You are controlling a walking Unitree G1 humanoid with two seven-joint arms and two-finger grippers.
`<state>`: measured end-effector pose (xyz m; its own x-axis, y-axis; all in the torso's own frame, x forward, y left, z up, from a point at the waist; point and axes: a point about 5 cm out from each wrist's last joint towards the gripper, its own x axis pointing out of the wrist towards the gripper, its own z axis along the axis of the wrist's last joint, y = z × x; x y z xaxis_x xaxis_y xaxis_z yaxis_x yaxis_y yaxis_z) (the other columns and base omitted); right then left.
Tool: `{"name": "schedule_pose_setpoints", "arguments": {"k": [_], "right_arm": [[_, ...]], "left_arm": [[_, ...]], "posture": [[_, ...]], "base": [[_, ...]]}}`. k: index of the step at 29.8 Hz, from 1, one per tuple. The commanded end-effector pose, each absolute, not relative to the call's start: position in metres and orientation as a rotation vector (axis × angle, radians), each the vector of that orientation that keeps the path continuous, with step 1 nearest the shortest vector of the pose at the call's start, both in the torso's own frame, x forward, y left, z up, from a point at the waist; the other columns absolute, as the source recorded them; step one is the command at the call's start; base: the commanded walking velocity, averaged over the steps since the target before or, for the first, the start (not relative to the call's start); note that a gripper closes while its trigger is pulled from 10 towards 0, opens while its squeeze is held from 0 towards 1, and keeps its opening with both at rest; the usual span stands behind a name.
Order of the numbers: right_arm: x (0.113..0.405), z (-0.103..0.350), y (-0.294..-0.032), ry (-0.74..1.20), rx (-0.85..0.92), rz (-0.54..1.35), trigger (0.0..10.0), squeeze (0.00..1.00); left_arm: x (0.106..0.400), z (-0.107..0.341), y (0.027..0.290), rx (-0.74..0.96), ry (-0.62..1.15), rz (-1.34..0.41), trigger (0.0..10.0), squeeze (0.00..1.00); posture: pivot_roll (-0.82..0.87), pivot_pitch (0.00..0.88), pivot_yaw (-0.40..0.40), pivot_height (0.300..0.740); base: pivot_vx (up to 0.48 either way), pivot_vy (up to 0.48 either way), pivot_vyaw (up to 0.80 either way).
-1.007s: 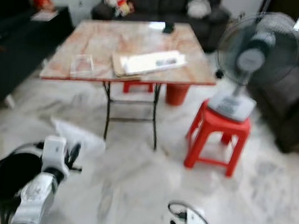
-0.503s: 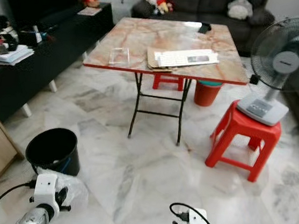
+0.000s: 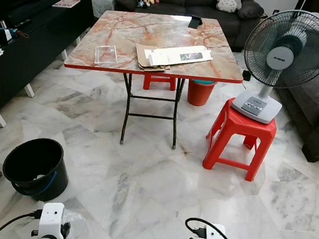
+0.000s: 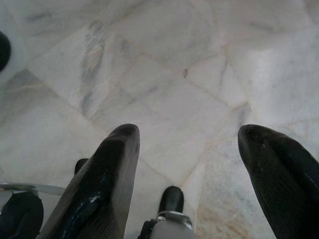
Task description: Picking trash to rubbish bin
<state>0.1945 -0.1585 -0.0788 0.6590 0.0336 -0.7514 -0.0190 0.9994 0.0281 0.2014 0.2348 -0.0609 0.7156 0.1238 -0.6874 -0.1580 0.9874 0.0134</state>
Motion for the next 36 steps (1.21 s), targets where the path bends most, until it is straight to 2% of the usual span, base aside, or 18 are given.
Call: {"name": "schedule_pose_setpoints", "arguments": {"k": [1,9,21,32,36], "right_arm": [[0.198,-0.077,-0.160,0.849,0.007,0.034,10.0,0.00],[0.202,-0.074,-0.169,0.840,-0.023,0.032,10.0,0.00],[0.205,-0.073,-0.171,0.838,-0.037,0.037,10.0,0.00],[0.202,-0.075,-0.158,0.852,-0.024,0.041,10.0,0.00],[0.201,-0.076,-0.156,0.846,0.022,0.029,10.0,0.00]], "left_arm": [[0.203,-0.062,0.230,-0.046,0.772,0.147,10.0,0.00],[0.211,-0.062,0.210,-0.046,0.764,0.081,10.0,0.00],[0.214,-0.062,0.204,-0.045,0.762,0.073,10.0,0.00],[0.214,-0.061,0.211,-0.007,0.763,0.122,10.0,0.00],[0.213,-0.060,0.215,0.014,0.761,0.136,10.0,0.00]], "posture": [[-0.04,0.011,-0.026,0.740],[-0.07,0.001,-0.045,0.740],[-0.05,0.000,-0.054,0.740],[-0.02,0.000,-0.028,0.740],[-0.02,0.000,-0.016,0.740]], "base": [[0.000,0.000,0.00],[0.000,0.000,0.00],[0.000,0.000,0.00],[0.000,0.000,0.73],[0.000,0.000,0.00]]}}
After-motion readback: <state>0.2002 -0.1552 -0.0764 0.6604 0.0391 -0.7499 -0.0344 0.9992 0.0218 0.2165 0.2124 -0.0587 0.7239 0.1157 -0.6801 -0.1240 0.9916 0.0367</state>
